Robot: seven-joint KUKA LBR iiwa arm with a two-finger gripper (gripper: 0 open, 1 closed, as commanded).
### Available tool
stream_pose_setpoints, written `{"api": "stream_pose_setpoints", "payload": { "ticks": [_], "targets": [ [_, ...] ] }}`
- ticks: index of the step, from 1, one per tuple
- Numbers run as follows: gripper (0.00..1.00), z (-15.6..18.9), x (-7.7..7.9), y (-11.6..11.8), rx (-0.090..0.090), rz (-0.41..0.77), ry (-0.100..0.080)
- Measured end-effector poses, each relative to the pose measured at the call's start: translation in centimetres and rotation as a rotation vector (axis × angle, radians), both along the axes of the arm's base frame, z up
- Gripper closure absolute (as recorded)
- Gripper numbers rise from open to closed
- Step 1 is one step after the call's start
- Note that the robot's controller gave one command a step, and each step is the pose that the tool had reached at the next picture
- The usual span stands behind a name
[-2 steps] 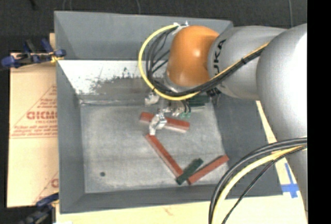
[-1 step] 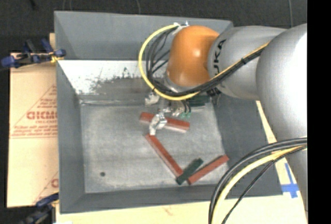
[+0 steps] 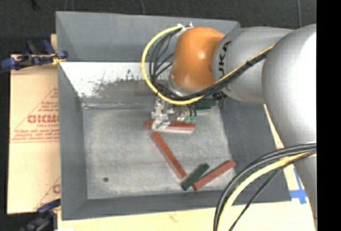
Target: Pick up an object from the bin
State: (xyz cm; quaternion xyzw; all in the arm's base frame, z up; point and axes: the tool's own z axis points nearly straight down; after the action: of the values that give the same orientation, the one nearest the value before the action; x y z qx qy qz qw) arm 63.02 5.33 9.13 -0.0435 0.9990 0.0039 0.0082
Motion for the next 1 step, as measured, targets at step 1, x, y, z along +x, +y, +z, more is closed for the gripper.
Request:
{"api": "stream_pose_setpoints", "payload": {
  "ticks": [1],
  "targets": [
    [1.0,-0.38,-0.08,-0.08,-0.001,-0.002,-0.001]
  ]
}}
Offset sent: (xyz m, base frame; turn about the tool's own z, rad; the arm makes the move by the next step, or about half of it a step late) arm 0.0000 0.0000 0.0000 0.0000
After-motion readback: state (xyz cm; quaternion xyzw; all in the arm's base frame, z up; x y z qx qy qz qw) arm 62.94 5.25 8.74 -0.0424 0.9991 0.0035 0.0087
